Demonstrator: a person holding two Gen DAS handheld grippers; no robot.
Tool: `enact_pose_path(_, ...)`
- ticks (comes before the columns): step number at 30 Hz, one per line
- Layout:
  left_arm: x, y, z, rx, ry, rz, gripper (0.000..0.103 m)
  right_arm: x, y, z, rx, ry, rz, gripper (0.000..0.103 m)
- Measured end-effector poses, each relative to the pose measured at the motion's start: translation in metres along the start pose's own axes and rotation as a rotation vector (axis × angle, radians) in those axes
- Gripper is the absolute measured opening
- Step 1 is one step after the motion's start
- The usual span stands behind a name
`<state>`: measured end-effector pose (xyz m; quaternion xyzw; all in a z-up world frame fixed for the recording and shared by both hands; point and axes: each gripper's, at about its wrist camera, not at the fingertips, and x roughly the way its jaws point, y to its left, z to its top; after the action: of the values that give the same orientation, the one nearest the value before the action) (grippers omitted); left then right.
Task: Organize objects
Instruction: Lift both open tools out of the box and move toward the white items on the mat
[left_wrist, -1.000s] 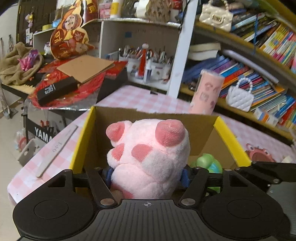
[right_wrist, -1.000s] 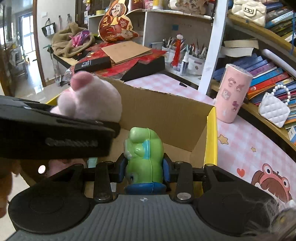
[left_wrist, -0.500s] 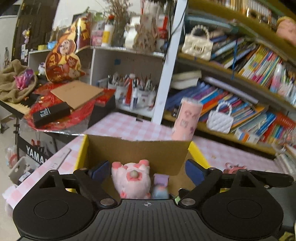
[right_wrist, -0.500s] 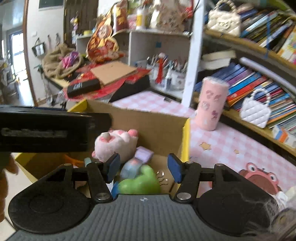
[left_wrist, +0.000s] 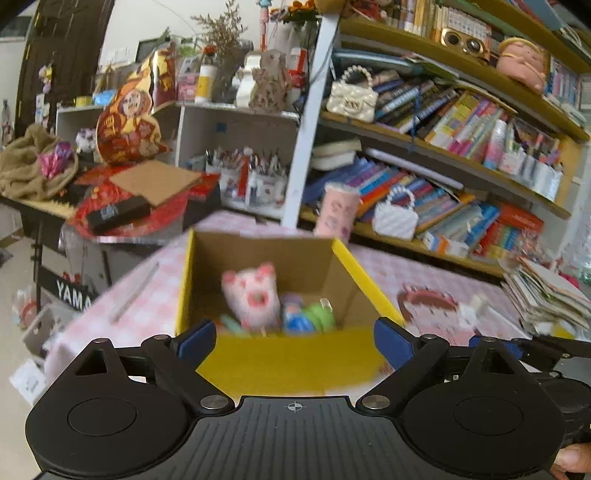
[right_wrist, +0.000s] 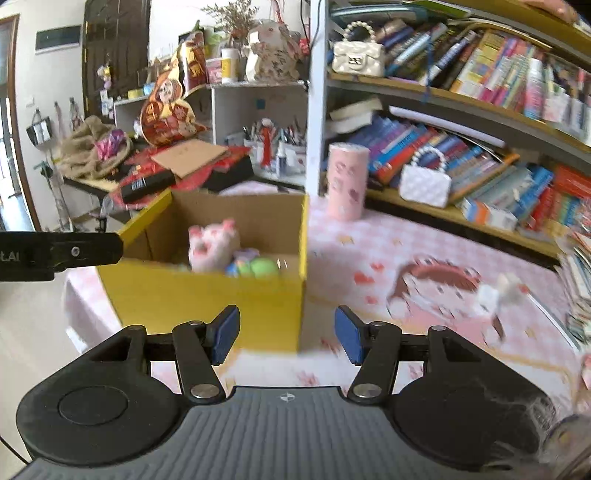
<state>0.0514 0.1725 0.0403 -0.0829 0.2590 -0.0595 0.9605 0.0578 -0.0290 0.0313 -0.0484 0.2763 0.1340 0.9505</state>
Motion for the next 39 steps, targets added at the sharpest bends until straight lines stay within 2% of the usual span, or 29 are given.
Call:
enact_pose_path(5, -0.012, -0.019, -0.04, 0.016, 0.084, -0.034, 0.094, -0.027, -0.003, -0.041, 0.052, 0.057, -0.076, 0.056)
enact_pose_path(12, -0.023, -0.05, -0.071, 0.048, 0.148, -0.028, 0.094, -0.055, -0.021, -0.082, 0.106, 0.145, -0.178, 0.061)
enact_pose_path(18, -0.013, -0.087, -0.079, 0.114, 0.193, -0.135, 0.094, -0.075, -0.053, -0.099, 0.172, 0.17, -0.288, 0.063)
enact_pose_path(25, 0.008, -0.148, -0.091, 0.211, 0.243, -0.255, 0.094, -0.092, -0.101, -0.124, 0.258, 0.215, -0.393, 0.063)
enact_pose_path(32, 0.033, -0.203, -0.098, 0.277, 0.29, -0.322, 0.094, -0.09, -0.149, -0.134, 0.308, 0.246, -0.417, 0.063)
enact_pose_path(39, 0.062, -0.235, -0.094, 0.263, 0.311, -0.293, 0.094, -0.068, -0.192, -0.126, 0.293, 0.267, -0.379, 0.062)
